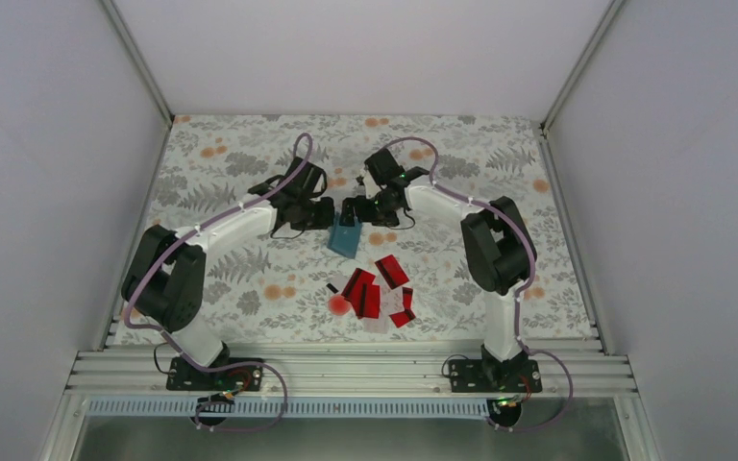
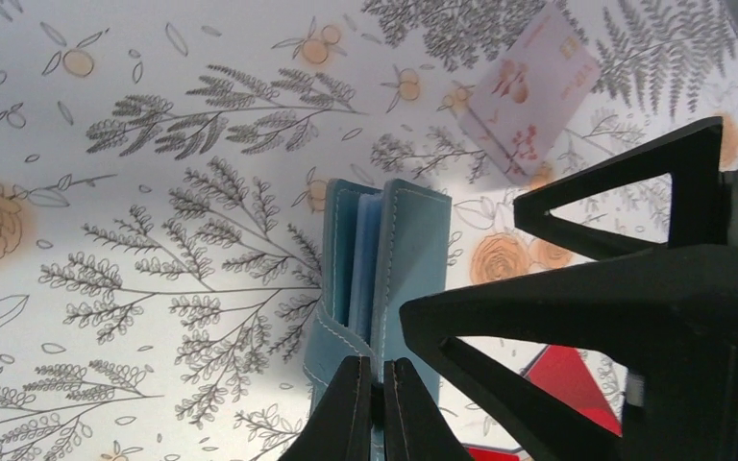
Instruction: Put the credit cards into the card holder
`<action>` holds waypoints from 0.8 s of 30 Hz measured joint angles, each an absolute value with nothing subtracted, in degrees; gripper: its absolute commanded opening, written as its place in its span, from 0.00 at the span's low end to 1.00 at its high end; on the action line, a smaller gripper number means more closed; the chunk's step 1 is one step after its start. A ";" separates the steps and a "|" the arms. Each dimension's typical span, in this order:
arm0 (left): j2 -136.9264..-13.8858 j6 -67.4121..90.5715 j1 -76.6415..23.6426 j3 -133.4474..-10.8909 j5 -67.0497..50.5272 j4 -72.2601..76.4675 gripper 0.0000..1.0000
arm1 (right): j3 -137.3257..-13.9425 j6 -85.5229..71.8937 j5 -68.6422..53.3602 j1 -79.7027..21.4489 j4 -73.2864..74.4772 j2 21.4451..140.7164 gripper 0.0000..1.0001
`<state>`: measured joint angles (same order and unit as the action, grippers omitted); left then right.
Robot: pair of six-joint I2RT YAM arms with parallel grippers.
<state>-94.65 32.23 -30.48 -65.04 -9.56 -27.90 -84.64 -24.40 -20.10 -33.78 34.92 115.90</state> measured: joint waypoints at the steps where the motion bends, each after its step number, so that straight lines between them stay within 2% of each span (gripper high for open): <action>1: -94.59 32.40 -30.48 -65.36 -9.80 -27.90 0.02 | -85.23 -24.64 -19.77 -33.78 35.57 115.90 0.99; 7: -94.00 33.04 -30.48 -66.39 -10.39 -27.90 0.02 | -88.33 -25.96 -20.56 -33.78 36.36 115.90 0.99; 13: -93.30 33.74 -30.48 -66.65 -10.61 -27.90 0.02 | -89.10 -27.03 -20.43 -33.80 37.28 116.36 0.92; 15: -93.10 33.89 -30.48 -66.72 -10.63 -27.90 0.02 | -89.10 -27.46 -20.05 -33.80 37.80 116.75 0.83; 24: -92.58 34.09 -30.48 -66.76 -10.63 -27.90 0.02 | -87.96 -28.38 -19.90 -33.80 38.39 116.88 0.58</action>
<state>-92.58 34.09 -30.48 -66.76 -10.63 -27.90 -87.96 -28.38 -19.90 -33.80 38.39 116.88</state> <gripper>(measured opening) 0.039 0.646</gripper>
